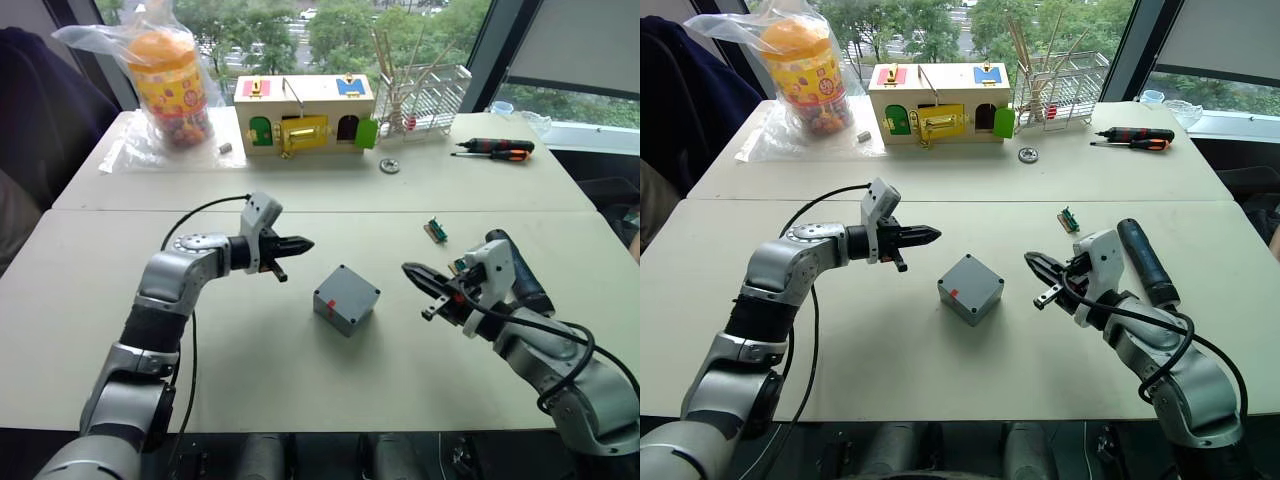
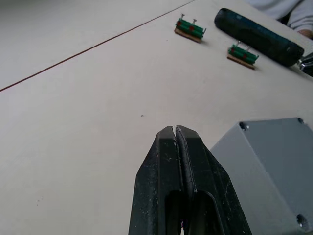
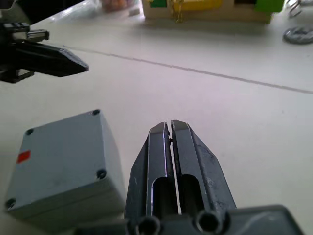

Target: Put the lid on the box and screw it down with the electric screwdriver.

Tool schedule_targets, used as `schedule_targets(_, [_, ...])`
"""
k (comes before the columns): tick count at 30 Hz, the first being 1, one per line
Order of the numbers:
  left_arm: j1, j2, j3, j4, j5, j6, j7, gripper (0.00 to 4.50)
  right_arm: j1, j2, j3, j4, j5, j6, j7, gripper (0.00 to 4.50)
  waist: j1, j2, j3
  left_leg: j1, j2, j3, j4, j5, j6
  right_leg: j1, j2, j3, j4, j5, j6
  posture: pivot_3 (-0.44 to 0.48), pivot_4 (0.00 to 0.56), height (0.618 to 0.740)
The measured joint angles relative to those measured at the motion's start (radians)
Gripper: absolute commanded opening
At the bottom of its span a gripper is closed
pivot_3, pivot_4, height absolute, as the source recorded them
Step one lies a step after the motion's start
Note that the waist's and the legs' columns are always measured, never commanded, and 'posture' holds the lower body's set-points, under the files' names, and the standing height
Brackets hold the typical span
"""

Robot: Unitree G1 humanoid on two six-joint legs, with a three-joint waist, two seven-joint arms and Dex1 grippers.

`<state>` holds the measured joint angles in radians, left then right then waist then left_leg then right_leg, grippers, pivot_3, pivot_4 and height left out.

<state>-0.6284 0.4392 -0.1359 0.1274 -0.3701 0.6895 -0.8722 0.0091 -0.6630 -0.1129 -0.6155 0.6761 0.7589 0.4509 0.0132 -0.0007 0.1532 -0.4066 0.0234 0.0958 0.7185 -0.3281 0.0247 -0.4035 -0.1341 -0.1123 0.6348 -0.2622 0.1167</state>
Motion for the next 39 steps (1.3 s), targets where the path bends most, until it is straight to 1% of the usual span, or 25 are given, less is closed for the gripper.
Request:
schedule_targets(2, [0.047,0.015,-0.031,-0.007,0.041,-0.072,-0.012,0.00,0.019,-0.033,-0.007,-0.029,0.067,0.074,0.029,0.04,0.000,0.000,0.000,0.000,0.000,0.000,0.000,0.000,0.000,-0.001,0.000,0.000,0.000,0.000,0.000,0.000,0.150,0.708])
schedule_targets(5, [0.092,0.033,-0.076,-0.022,0.066,-0.093,-0.047,0.00,0.019,-0.068,0.008,-0.054,0.104,0.145,0.047,0.04,0.001,0.000,0.000,0.000,0.000,0.000,0.000,0.000,0.001,-0.001,0.000,0.000,0.000,0.001,-0.001,0.000,0.150,0.708])
schedule_targets(11, [0.133,0.049,-0.125,-0.071,0.078,-0.087,-0.093,0.00,-0.030,-0.069,0.110,-0.022,0.073,0.193,0.052,0.04,0.001,0.000,0.000,0.000,0.000,0.000,0.000,-0.001,0.001,-0.001,-0.001,0.000,0.000,0.001,-0.001,0.000,0.150,0.708])
schedule_targets(17, [0.142,0.051,-0.127,-0.112,0.077,-0.069,-0.104,0.00,-0.085,-0.016,0.169,0.052,0.012,0.186,0.040,0.04,0.000,0.000,0.000,-0.001,0.000,0.001,0.000,-0.001,0.001,-0.001,0.000,0.000,0.000,0.001,-0.001,0.000,0.150,0.708])
schedule_targets(24, [0.149,0.051,-0.127,-0.153,0.077,-0.027,-0.109,0.00,-0.148,0.059,0.176,0.129,-0.065,0.161,0.006,0.04,0.000,0.000,0.000,-0.001,0.000,0.001,0.000,-0.001,0.001,-0.002,0.000,0.000,0.000,0.001,-0.001,0.000,0.150,0.708])
schedule_targets(30, [0.155,0.029,-0.132,-0.162,0.077,-0.019,-0.109,0.00,-0.176,0.092,0.170,0.173,-0.122,0.133,-0.014,0.04,0.001,0.000,0.000,-0.001,0.000,0.001,0.000,-0.001,0.001,-0.002,0.000,0.000,0.000,0.001,-0.001,0.000,0.150,0.708])
schedule_targets(39, [0.154,0.020,-0.136,-0.170,0.077,-0.002,-0.108,0.00,-0.176,0.100,0.169,0.186,-0.155,0.119,-0.001,0.04,0.000,0.000,0.000,-0.001,0.000,0.001,0.000,-0.001,0.001,-0.002,0.000,0.000,0.000,0.001,-0.001,0.000,0.150,0.708])
